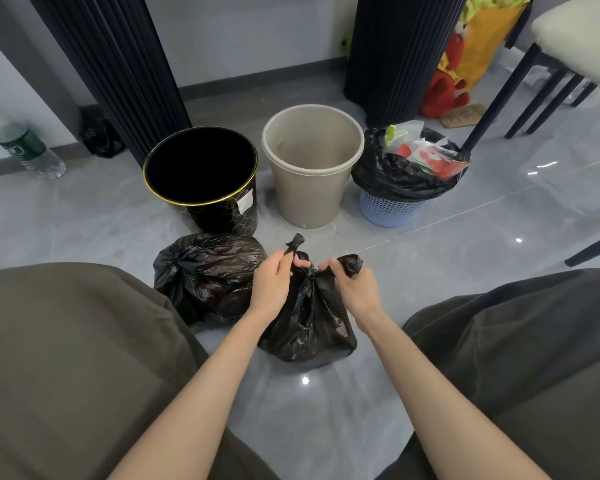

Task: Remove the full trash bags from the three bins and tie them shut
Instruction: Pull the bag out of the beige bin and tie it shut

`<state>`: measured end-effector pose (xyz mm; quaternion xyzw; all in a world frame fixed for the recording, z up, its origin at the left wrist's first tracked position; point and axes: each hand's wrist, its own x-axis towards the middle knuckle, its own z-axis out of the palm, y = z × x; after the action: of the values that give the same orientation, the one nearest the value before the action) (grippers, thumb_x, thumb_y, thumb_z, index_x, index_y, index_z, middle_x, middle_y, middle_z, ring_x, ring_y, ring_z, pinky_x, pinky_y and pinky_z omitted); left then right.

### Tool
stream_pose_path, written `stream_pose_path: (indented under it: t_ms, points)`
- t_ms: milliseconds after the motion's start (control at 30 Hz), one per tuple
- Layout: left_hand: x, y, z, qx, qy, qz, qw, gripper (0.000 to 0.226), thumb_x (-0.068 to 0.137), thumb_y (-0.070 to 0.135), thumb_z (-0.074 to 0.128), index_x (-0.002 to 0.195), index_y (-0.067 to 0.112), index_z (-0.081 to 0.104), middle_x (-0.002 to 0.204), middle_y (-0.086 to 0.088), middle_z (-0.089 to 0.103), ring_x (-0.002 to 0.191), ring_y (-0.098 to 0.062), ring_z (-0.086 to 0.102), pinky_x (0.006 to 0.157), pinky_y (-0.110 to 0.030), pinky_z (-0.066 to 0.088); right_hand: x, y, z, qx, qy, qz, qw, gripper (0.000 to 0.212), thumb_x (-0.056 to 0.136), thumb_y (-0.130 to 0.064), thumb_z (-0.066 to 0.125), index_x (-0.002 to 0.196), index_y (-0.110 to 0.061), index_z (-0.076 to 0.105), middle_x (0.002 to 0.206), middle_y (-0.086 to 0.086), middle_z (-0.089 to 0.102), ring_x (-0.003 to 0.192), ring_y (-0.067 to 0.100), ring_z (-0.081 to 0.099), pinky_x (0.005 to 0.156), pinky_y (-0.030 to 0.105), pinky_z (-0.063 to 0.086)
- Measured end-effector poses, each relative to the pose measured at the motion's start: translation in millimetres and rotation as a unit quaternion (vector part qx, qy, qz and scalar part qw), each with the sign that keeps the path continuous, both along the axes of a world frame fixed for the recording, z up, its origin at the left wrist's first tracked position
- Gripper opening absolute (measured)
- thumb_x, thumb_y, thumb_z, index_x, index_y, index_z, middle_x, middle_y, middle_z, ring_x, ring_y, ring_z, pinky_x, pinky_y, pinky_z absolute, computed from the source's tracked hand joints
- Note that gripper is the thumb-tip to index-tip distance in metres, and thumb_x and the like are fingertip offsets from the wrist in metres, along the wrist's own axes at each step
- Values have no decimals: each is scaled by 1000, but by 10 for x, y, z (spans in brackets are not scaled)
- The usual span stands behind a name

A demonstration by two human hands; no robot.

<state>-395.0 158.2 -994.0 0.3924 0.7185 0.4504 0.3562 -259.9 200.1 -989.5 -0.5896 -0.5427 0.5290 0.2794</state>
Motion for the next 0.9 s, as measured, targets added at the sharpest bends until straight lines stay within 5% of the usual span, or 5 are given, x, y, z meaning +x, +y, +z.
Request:
stream_pose_path:
  t_ms: [167,300,433,767,900]
  points:
    - [-94,54,-21,-25,68,-64,995,29,98,21,40,77,15,59,61,0,55,57,-14,46,64,-30,36,113,150,73,92,-91,101,986,39,90,-30,59,82,8,64,81,28,65,58,19,47,60,31,40]
    - [-106,127,23,-61,107,-104,987,26,96,22,46,89,15,71,76,0,65,68,-12,54,66,-28,37,164,212,234,109,-75,177,975,12,84,-20,68,82,-10,75,79,5,74,79,19,70,80,34,55]
    - [-135,169,66,-78,129,-205,967,26,95,22,49,95,9,71,87,-4,69,82,-21,60,74,-37,44,180,240,363,128,-84,198,968,11,82,-12,68,82,-21,74,77,-3,72,64,8,63,75,21,53]
    - [1,105,5,-87,-25,-178,980,22,96,21,49,101,15,70,87,7,66,75,-2,55,67,-9,41,142,122,234,-41,143,23,989,32,84,7,60,110,-9,51,93,2,69,69,4,67,63,13,52]
    - [38,79,-15,-133,-205,-66,967,22,97,28,49,97,16,67,61,6,40,50,-4,37,52,-14,43,99,75,54,-30,23,90,995,33,82,7,58,111,-10,58,103,3,68,75,5,61,69,15,50]
